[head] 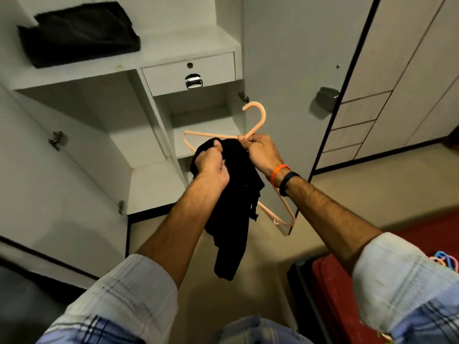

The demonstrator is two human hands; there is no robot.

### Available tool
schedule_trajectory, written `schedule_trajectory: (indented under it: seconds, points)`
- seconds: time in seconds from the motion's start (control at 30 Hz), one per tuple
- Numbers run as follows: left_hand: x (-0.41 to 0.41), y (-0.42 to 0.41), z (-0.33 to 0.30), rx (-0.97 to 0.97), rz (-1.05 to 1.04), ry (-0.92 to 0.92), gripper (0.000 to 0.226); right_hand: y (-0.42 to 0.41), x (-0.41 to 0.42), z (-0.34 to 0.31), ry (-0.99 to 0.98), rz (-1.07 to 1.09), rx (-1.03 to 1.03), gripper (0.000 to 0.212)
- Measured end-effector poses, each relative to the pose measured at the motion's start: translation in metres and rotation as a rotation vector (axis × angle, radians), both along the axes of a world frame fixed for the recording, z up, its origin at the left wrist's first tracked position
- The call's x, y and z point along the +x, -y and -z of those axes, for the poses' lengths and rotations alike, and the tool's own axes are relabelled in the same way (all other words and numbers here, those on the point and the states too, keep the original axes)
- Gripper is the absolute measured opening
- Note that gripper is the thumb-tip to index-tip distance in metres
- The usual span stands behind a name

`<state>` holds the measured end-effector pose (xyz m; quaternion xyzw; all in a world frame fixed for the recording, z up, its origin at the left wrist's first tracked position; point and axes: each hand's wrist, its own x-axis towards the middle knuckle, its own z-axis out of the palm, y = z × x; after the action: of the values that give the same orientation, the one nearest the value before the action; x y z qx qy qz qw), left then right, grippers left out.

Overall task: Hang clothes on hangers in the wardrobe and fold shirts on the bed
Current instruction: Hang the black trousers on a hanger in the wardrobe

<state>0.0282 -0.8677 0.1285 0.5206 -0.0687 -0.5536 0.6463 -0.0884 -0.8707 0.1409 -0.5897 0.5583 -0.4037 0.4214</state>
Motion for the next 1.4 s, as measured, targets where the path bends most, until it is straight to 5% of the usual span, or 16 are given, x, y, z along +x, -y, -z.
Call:
schedule_trajectory:
  seconds: [0.33,0.5,0.77,0.9,1.07,1.27,1.4]
  points:
    - [0.003,0.009,-0.041,-0.1,-0.17,0.099,0.023,0.035,0.015,-0.037,0.136,-0.144,-0.095,0.04]
    - [-0.001,0.016,-0.045,-0.065,-0.198,0.187,0.049,0.042,0.004,-0.052,0.2,-0.27,-0.074,0.032]
    - [-0.02,0.035,-0.049,-0.12,-0.205,0.298,0.046,0.028,-0.001,-0.08,0.396,-0.497,-0.018,0.024]
    - [-0.018,0.052,-0.039,-0.023,0.06,0.62,0.04,0.037,0.0,-0.09,0.435,-0.501,-0.024,0.023]
    - [-0.012,0.044,-0.033,0.17,0.66,0.981,0.03,0.043,-0.002,-0.075,0.363,-0.457,-0.056,0.027]
    - [-0.009,0.016,-0.039,0.066,1.075,1.582,0.01,0.038,0.001,-0.067,0.322,-0.431,-0.053,0.028]
    - [0.0,0.006,-0.039,0.034,1.213,1.55,0.033,0.038,0.002,-0.067,0.323,-0.427,-0.025,0.026]
